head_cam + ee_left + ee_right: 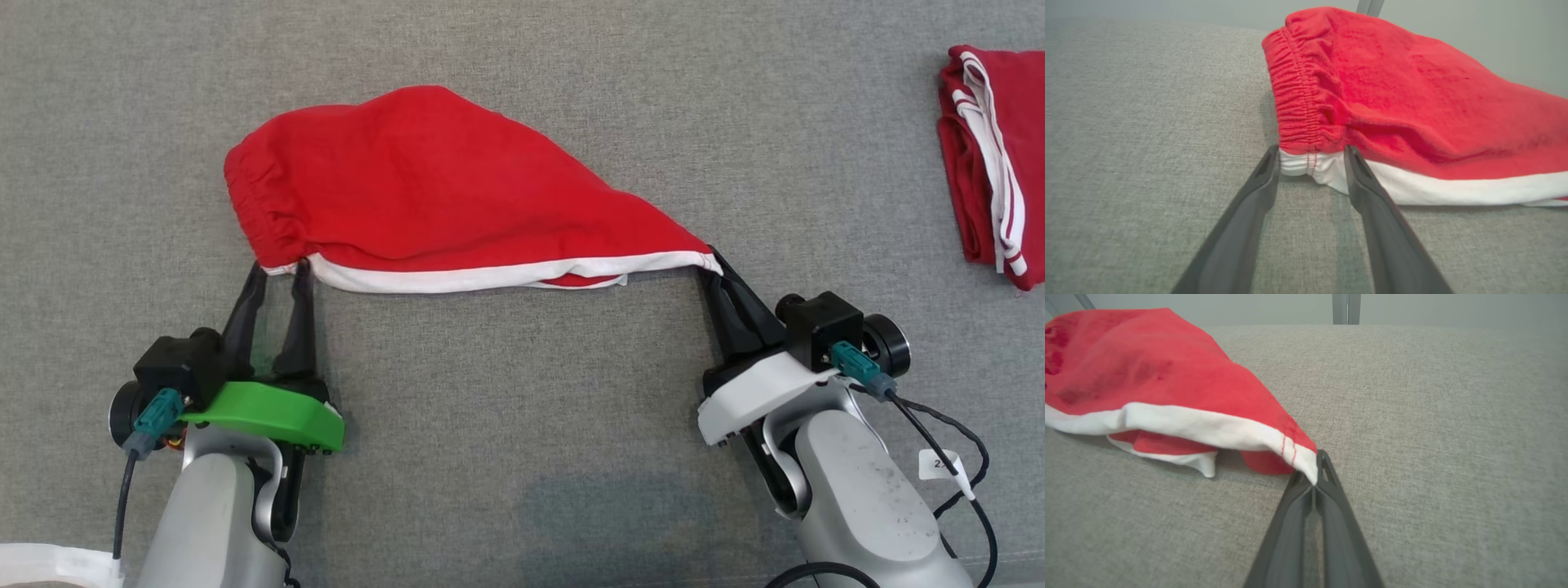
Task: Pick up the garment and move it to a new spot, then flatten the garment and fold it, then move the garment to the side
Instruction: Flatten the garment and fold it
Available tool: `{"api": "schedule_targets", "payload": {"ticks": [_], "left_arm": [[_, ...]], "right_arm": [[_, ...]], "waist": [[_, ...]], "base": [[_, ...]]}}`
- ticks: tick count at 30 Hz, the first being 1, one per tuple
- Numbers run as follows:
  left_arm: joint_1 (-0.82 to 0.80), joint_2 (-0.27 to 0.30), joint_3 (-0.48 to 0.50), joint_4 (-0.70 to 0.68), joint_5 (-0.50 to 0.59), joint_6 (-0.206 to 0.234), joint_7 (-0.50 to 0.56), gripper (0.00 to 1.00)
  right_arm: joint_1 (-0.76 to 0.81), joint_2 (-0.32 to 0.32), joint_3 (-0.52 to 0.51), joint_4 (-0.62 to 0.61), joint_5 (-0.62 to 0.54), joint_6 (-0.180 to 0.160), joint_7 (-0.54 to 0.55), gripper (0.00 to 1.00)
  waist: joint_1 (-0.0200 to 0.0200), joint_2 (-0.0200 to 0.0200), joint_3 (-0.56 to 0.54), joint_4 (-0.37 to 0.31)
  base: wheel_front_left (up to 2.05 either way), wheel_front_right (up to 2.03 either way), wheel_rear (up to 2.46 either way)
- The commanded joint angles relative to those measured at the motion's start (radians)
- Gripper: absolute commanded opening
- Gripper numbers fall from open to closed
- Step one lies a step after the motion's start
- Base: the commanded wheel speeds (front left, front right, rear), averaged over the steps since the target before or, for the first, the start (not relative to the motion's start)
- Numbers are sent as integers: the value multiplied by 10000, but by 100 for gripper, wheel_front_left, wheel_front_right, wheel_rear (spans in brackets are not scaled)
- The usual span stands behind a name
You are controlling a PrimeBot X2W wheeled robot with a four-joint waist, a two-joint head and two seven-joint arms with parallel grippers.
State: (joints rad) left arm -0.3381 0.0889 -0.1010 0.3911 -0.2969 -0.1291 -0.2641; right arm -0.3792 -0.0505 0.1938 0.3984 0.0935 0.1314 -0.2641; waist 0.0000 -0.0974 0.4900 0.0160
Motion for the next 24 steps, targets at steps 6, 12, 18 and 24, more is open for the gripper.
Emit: {"api": "schedule_targets", "payload": {"ticks": [6, 12, 18, 24], "left_arm": [[140, 133, -175, -106, -62, -33, 8, 0], [282, 279, -449, -595, -53, -33, 6, 0], [391, 641, -598, -1595, 41, -19, 8, 0], [52, 1383, -809, -2556, 152, -18, 8, 0]], "right_arm": [[-90, -51, -132, -43, -103, -17, -1, 0], [-51, -41, -270, -256, 6, -17, -1, 0], [140, -37, -304, -687, 230, -17, -1, 0], [-45, -184, -231, -1294, 481, -18, -1, 0]], "waist": [[0, -1, 18, 62], [0, -1, -340, 149], [0, -1, -1292, 190], [0, -1, -2555, 112]], "base": [[0, 0, 0], [0, 0, 0], [0, 0, 0], [0, 0, 0]]}}
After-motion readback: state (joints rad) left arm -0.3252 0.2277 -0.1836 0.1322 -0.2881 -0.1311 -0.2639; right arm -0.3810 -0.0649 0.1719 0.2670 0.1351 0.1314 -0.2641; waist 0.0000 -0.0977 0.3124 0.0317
